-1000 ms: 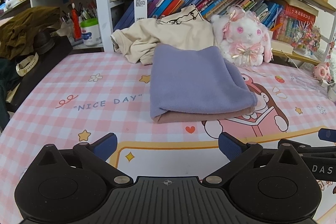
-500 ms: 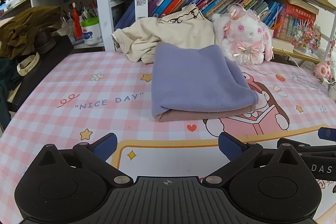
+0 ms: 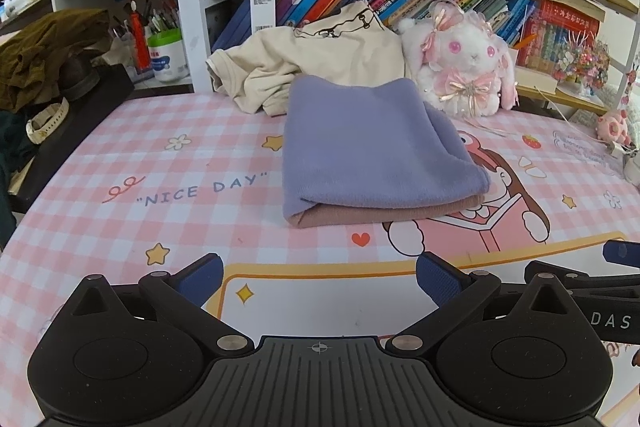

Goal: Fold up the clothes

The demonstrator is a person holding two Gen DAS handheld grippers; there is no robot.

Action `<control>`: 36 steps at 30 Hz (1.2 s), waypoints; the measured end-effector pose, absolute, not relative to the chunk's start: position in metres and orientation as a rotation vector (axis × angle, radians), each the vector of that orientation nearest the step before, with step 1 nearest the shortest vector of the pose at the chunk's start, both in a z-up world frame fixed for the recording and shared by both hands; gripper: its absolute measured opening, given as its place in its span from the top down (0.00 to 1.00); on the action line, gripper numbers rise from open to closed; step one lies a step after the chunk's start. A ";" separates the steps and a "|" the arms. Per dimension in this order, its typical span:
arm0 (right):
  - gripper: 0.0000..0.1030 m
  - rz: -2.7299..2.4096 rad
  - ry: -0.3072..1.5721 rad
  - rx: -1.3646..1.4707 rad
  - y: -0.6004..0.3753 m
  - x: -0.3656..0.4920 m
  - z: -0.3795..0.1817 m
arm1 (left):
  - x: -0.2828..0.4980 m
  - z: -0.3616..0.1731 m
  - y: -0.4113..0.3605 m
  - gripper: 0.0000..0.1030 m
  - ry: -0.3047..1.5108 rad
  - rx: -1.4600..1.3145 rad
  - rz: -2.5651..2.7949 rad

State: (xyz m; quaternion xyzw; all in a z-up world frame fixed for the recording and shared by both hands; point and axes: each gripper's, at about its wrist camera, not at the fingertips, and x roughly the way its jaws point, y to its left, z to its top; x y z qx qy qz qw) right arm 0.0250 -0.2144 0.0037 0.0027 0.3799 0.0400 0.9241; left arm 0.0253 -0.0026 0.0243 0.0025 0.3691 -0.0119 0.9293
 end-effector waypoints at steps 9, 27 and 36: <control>0.03 0.085 0.780 0.002 -0.213 0.026 0.003 | 0.027 0.023 -0.001 0.00 0.763 -0.009 -0.022; 0.03 0.101 0.774 -0.007 -0.208 0.024 0.003 | 0.025 0.027 -0.003 0.00 0.753 0.020 0.009; 0.03 0.105 0.781 -0.011 -0.207 0.025 0.002 | 0.024 0.028 -0.003 0.00 0.750 0.019 0.009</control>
